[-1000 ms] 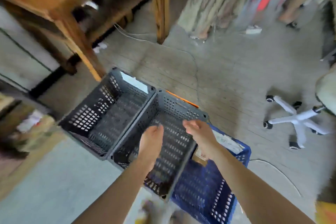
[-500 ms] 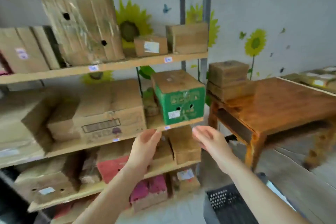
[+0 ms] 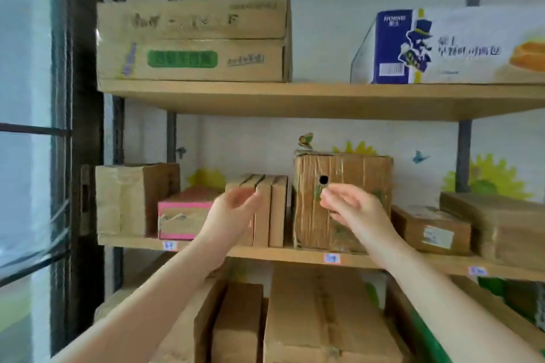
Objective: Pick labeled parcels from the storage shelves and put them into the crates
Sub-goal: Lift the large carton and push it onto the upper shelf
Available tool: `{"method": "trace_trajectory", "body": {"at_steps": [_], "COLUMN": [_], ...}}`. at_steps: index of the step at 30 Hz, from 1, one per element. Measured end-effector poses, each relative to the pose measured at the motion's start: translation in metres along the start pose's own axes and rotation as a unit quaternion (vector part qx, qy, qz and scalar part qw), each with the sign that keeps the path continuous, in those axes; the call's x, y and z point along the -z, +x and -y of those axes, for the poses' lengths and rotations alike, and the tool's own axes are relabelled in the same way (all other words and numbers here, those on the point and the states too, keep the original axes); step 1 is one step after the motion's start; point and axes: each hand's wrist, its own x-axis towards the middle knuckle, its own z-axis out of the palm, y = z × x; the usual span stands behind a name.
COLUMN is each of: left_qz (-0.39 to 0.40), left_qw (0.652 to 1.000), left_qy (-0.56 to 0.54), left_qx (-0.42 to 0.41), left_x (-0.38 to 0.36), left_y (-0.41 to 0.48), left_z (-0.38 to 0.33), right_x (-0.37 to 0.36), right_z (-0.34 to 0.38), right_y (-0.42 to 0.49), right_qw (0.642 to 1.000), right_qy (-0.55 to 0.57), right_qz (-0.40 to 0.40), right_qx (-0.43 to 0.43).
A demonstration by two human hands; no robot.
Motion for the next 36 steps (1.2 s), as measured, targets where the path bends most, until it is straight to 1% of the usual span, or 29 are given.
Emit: {"method": "trace_trajectory", "body": {"at_steps": [3, 5, 9, 11, 13, 16, 19, 22, 25, 27, 30, 32, 36], "left_qz": [-0.059, -0.107, -0.206, -0.249, -0.29, -0.345, -0.372, -0.358, -0.31, -0.293, -0.288, -0.289, -0.316], "left_qw": [0.996, 0.986, 0.954, 0.936, 0.918, 0.899, 0.896, 0.91, 0.931, 0.939, 0.942, 0.943, 0.936], "left_qy": [0.033, 0.068, 0.124, 0.146, 0.171, 0.198, 0.197, 0.176, 0.145, 0.117, 0.093, 0.08, 0.064], "left_qx": [-0.058, -0.11, -0.182, -0.202, -0.21, -0.183, -0.143, -0.11, -0.125, -0.139, -0.147, -0.143, -0.14], "left_x": [0.032, 0.055, 0.104, 0.13, 0.156, 0.196, 0.232, 0.257, 0.269, 0.273, 0.276, 0.278, 0.282], "left_y": [0.045, 0.073, 0.127, 0.154, 0.178, 0.213, 0.243, 0.271, 0.295, 0.305, 0.309, 0.307, 0.291], "left_z": [-0.024, -0.043, -0.076, -0.084, -0.088, -0.083, -0.074, -0.063, -0.056, -0.052, -0.051, -0.051, -0.057], "right_x": [-0.015, -0.023, -0.04, -0.05, -0.061, -0.075, -0.087, -0.093, -0.096, -0.101, -0.109, -0.114, -0.118], "right_z": [0.033, 0.06, 0.116, 0.134, 0.146, 0.151, 0.147, 0.144, 0.146, 0.15, 0.158, 0.164, 0.178], "right_y": [0.058, 0.096, 0.161, 0.192, 0.219, 0.25, 0.268, 0.275, 0.277, 0.275, 0.266, 0.258, 0.234], "right_qw": [0.997, 0.991, 0.961, 0.945, 0.942, 0.955, 0.964, 0.96, 0.958, 0.958, 0.954, 0.949, 0.942], "right_qy": [-0.002, -0.004, -0.06, -0.073, -0.084, -0.069, -0.05, -0.062, -0.063, -0.057, -0.034, -0.025, -0.037], "right_qz": [-0.012, -0.034, -0.113, -0.15, -0.175, -0.196, -0.206, -0.223, -0.239, -0.252, -0.279, -0.295, -0.31], "right_qx": [0.074, 0.127, 0.245, 0.281, 0.274, 0.209, 0.163, 0.16, 0.144, 0.126, 0.109, 0.112, 0.121]}}
